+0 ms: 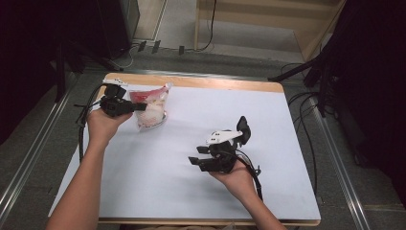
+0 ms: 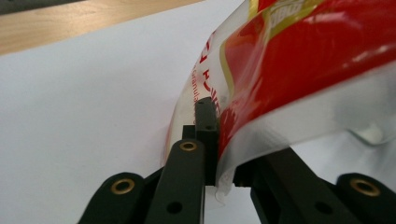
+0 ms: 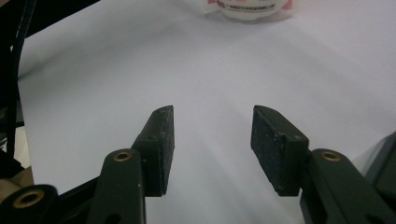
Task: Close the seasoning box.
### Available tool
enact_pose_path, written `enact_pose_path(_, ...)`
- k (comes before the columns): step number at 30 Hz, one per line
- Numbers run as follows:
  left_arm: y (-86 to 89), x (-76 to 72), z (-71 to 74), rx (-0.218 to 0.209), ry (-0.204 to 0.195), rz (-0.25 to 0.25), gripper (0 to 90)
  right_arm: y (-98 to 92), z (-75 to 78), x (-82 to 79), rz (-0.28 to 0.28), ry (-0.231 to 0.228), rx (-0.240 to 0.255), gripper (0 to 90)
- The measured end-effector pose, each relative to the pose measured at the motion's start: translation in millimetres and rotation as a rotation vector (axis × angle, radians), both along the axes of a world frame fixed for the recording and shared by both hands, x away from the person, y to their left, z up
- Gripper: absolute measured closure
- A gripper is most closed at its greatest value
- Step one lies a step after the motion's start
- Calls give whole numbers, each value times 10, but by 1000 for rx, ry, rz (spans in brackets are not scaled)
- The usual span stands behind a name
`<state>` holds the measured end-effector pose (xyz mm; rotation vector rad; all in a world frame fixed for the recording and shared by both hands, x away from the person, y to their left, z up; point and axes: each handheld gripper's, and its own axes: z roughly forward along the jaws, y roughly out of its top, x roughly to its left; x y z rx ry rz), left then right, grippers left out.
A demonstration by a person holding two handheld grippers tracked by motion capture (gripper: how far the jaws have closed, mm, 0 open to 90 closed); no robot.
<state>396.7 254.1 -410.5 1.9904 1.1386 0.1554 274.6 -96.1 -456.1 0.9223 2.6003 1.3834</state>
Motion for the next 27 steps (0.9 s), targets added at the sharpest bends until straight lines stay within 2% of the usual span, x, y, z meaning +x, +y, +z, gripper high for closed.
enact_pose_path(3, -19, -13, 66, -1, -4, -9, 883, 30, -20, -34, 8, 2, 3, 499)
enact_pose_path(6, -6, -41, 157, -50, 21, -16, 891, 58, -31, -63, 16, -10, -2, 499)
enact_pose_path(8, -2, -72, 219, -82, 19, -34, 896, 65, -42, -76, 17, -19, -11, 499)
enact_pose_path(10, -7, -116, 293, -97, 24, -54, 898, 74, -63, -83, 17, -17, -14, 499)
enact_pose_path(16, -121, -255, 485, -66, 23, -112, 898, 97, -84, -114, 24, -18, -13, 502)
enact_pose_path(17, -139, -277, 503, -71, 35, -119, 898, 103, -88, -118, 24, -18, -13, 503)
enact_pose_path(27, -274, -484, 661, -91, 41, -188, 897, 125, -107, -94, -12, -2, 5, 506)
